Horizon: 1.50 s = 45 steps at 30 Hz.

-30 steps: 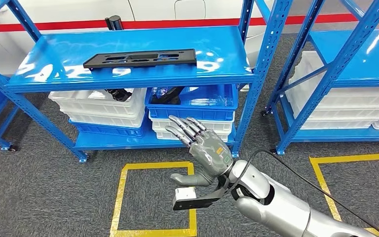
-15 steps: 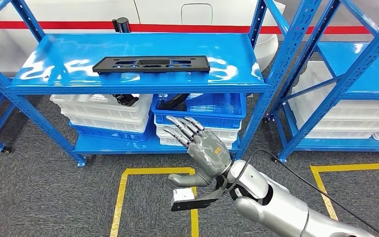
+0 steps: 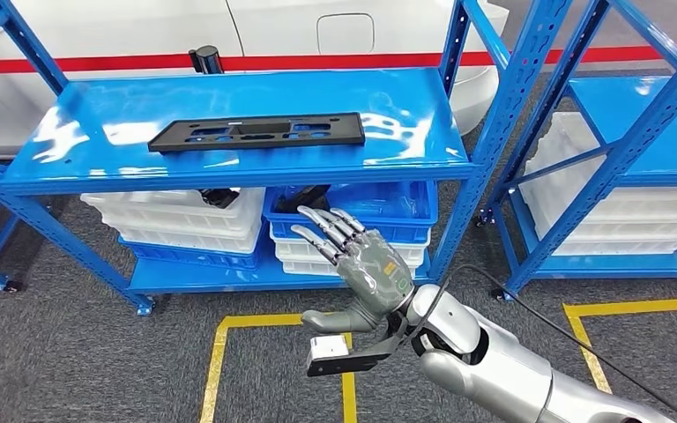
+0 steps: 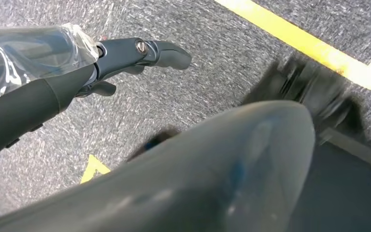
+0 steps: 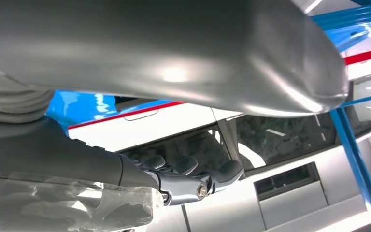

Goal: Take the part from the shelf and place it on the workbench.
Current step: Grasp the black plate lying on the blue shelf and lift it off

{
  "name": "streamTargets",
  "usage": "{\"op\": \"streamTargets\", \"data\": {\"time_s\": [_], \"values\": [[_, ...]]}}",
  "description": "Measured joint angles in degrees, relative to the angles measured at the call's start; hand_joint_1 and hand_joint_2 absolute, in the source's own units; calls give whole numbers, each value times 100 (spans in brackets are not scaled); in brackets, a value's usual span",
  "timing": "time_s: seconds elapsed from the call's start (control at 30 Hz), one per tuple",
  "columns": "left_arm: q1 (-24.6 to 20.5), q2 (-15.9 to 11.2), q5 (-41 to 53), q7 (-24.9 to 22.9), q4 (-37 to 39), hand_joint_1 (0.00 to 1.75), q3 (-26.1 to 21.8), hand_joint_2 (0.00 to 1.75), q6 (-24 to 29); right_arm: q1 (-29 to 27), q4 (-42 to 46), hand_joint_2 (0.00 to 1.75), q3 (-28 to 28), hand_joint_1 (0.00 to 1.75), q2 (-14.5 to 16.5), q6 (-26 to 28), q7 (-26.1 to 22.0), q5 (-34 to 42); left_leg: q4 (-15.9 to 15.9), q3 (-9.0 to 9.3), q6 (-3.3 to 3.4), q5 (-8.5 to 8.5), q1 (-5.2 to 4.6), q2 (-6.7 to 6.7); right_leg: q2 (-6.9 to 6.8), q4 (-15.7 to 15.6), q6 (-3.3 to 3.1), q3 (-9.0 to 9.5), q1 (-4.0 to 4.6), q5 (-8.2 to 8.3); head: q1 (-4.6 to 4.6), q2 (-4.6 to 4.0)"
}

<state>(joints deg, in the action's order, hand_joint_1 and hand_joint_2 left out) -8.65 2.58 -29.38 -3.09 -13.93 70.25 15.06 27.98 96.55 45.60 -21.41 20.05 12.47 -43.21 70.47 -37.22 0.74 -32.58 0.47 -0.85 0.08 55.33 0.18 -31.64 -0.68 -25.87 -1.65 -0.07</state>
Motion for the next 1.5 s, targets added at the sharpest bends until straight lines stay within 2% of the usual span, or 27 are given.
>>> {"op": "streamTargets", "data": {"time_s": [0.03, 0.07, 0.1, 0.13, 0.17, 0.23, 0.3, 0.37, 0.43, 0.5, 0.53, 0.57, 0.6, 0.67, 0.7, 0.8, 0.9, 0.93, 1.03, 1.07, 1.1, 1.17, 1.23, 1.33, 1.4, 1.43, 1.5], "values": [[10, 0, 0, -1, 0, 0, 1, 0, 0, -8, -1, 0, 2, 0, 1, -1, 1, -2, 154, -168, -24, -12, 20, 3, 7, 0, 9, 40, -4, -38, 1, 0], [19, 0, 0, -1, 0, 0, 1, 0, 0, -15, -1, 0, 3, 0, 1, -1, 1, -5, 85, -226, -40, 101, 36, 8, 14, 1, 24, 94, -13, -81, 1, 0], [22, 0, 0, -1, 1, 0, 1, 0, 0, -18, -1, 0, 3, 0, 1, -1, 1, -9, -194, -177, -59, 326, 49, 14, 19, 1, 46, 160, -26, -129, 1, 0], [22, 0, 0, -1, 1, 0, 2, 0, 0, -19, -1, 0, 3, 0, 2, -1, 1, -12, -623, -52, -79, 623, 61, 23, 21, -2, 76, 227, -38, -181, 1, 0], [19, 1, 1, -1, 1, 0, 1, 0, 1, -18, -1, 0, 3, 0, 2, -1, 1, -14, -1008, 70, -82, 819, 54, 32, 23, -5, 110, 292, -46, -230, 3, 0], [11, 2, 3, -1, 1, 0, 1, 0, 1, -15, 0, 0, 3, 0, 3, 5, -5, -15, -1422, 214, -4, 959, 21, 45, 28, -26, 186, 355, -42, -303, 9, 0], [10, 1, 8, -1, 1, 0, 2, 0, 1, -14, 1, 0, 1, 0, 4, 19, -14, -10, -1434, 248, 131, 916, -3, 43, 30, -37, 258, 393, -33, -327, 13, 0], [9, 0, 15, -1, 2, 0, 2, 0, 2, -12, 2, 0, -10, 0, 4, 34, -24, -7, -1463, 324, 218, 932, 6, 33, 21, 106, 307, 372, -43, -372, 6, 0], [-3, 0, 22, -1, 3, 0, 1, 0, 1, -16, 3, 0, -24, 0, 7, 46, -33, -8, -1488, 408, 285, 899, 6, 28, 15, 685, 325, 46, -48, -545, -4, 0], [1, 0, 32, -1, 3, 0, 1, 0, 0, -51, 2, 0, -27, 0, 5, 54, -36, -11, -1492, 480, 330, 829, -16, 28, 16, 1454, 324, -476, -38, -807, -7, 0], [11, 0, 37, -1, 3, 0, 2, 0, 0, -77, 2, 0, -27, 0, 2, 56, -38, -14, -1492, 526, 341, 788, -32, 24, 16, 1665, 315, -670, -32, -867, -8, 0], [21, 0, 40, -1, 3, 0, 2, 0, 0, -99, 2, 0, -27, 0, 0, 58, -40, -16, -1493, 581, 347, 746, -47, 17, 16, 1665, 297, -766, -24, -809, -8, 0], [27, 0, 42, -1, 3, 0, 2, 0, 0, -113, 2, 0, -28, 0, -1, 60, -44, -21, -1494, 645, 350, 701, -64, 10, 16, 1446, 265, -752, -9, -615, -8, 0], [24, 4, 45, -1, 3, 0, 3, 0, 0, -126, 2, 0, -33, 0, -2, 67, -52, -30, -1498, 768, 346, 614, -87, -2, 17, 674, 165, -536, 47, -67, -4, 0], [19, 7, 48, -1, 4, 0, 3, 0, 0, -128, 3, 0, -36, 0, -2, 72, -55, -33, -1504, 804, 329, 576, -90, -8, 18, 371, 124, -441, 83, 46, -4, 0], [13, 14, 55, -2, 5, 0, 8, 0, -3, -134, 23, 0, -40, 0, -3, 90, -64, -39, -1494, 850, 231, 541, -89, -16, 22, 82, 29, -320, 139, 70, -11, 0], [2, 10, 57, -1, 5, 0, 19, 0, 0, -129, 47, 0, -46, 0, -5, 97, -74, -46, -1207, 803, 153, 429, -91, -6, 6, -18, -39, -126, 67, 169, 2, 1], [-11, 8, 57, -1, 5, 0, 22, 0, 1, -127, 51, 0, -46, 0, -2, 99, -83, -49, -927, 652, 126, 312, -72, -2, -1, -31, -48, -83, 51, 156, 13, 1], [-12, 5, 59, -2, 5, 0, 30, 0, 2, -149, 56, 0, -39, 0, 10, 105, -113, -52, 34, -4, 30, -27, -10, 5, 6, -32, -52, -23, 41, 73, 30, 0], [-2, 3, 59, -2, 5, 0, 32, 0, 2, -161, 56, 0, -38, 0, 10, 108, -117, -52, 85, -112, 12, 6, 5, 8, 13, -32, -44, 7, 37, 41, 30, 0], [5, -2, 59, -3, 5, 0, 33, 0, 2, -171, 56, 0, -38, 0, 11, 110, -121, -51, -78, -114, 2, 159, 16, 11, 19, -31, -30, 48, 31, 7, 31, 0], [4, -13, 59, -3, 5, 0, 37, 0, 2, -180, 57, 0, -38, 0, 12, 114, -127, -51, -853, 124, 6, 662, 24, 26, 23, -34, 13, 150, 18, -67, 31, 0], [-1, -20, 61, -9, 5, 0, 42, 0, 2, -180, 58, 0, -39, 0, 13, 125, -136, -51, -1420, 323, 47, 871, -11, 40, 24, -43, 77, 214, 19, -133, 31, 0], [13, -25, 66, -23, 8, 0, 52, 0, 1, -189, 66, 0, -42, 0, 13, 142, -152, -51, -1534, 412, 174, 880, -35, 37, 24, -12, 181, 247, 26, -181, 28, 0], [12, -31, 71, -25, 9, 0, 66, 0, 1, -185, 73, 0, -48, 0, 13, 151, -155, -51, -1565, 503, 247, 879, -18, 31, 21, 196, 230, 184, 16, -265, 21, 0], [7, -32, 73, -25, 10, 0, 74, 0, 1, -184, 77, 0, -50, 0, 14, 155, -156, -50, -1578, 551, 273, 865, -10, 29, 19, 462, 249, 49, 8, -370, 18, 0], [4, -33, 74, -25, 11, 0, 85, 0, -1, -201, 80, 0, -50, 0, 16, 157, -160, -49, -1582, 615, 310, 807, -13, 28, 18, 1212, 265, -406, 4, -649, 14, 0]]}}
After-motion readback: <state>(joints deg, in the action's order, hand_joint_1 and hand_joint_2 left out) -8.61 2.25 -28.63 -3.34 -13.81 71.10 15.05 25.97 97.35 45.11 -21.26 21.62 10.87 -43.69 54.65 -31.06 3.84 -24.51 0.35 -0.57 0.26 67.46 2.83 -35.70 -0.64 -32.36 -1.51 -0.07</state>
